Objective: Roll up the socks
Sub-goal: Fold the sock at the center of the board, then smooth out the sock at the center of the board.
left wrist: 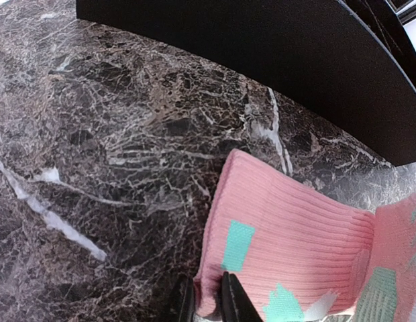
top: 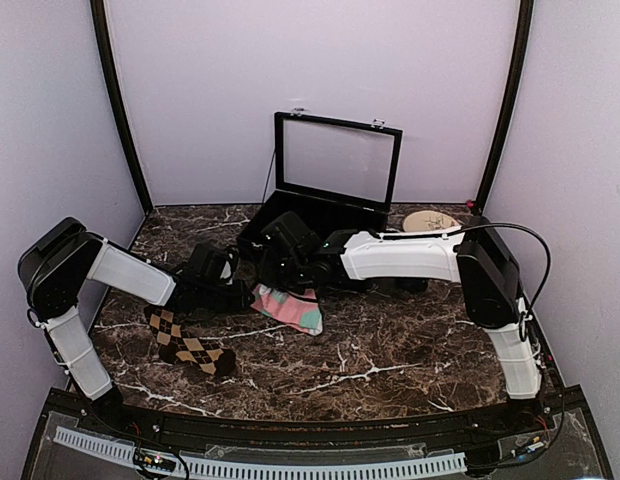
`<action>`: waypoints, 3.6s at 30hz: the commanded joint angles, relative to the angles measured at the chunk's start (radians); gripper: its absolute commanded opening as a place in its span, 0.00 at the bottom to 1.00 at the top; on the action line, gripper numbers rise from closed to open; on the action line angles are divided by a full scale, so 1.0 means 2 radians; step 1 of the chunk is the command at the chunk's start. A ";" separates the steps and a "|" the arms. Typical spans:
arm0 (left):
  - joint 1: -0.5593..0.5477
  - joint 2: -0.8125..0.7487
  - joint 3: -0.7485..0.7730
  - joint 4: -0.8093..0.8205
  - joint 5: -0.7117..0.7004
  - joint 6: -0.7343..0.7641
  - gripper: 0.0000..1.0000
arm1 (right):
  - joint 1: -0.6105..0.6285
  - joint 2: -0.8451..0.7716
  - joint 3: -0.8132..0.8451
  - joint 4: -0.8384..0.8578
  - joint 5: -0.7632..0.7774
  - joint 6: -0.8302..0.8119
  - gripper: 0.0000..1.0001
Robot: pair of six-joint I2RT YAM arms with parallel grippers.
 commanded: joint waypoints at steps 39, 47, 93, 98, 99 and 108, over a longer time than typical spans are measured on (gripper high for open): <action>-0.002 0.004 -0.019 -0.056 0.021 -0.012 0.16 | -0.020 0.008 -0.030 0.065 0.003 -0.007 0.64; -0.002 0.005 -0.017 -0.058 0.017 -0.011 0.16 | -0.020 -0.053 -0.109 0.087 0.024 -0.007 0.62; -0.002 -0.066 0.064 -0.137 0.048 0.055 0.42 | -0.009 -0.069 -0.219 0.143 0.011 -0.007 0.55; -0.002 -0.041 0.085 -0.150 0.056 0.050 0.40 | -0.008 -0.067 -0.222 0.144 0.007 -0.008 0.55; -0.002 -0.035 0.090 -0.156 0.058 0.049 0.40 | -0.008 -0.068 -0.222 0.145 0.006 -0.007 0.55; -0.002 -0.010 0.098 -0.161 0.065 0.038 0.38 | -0.008 -0.066 -0.225 0.149 0.001 -0.008 0.55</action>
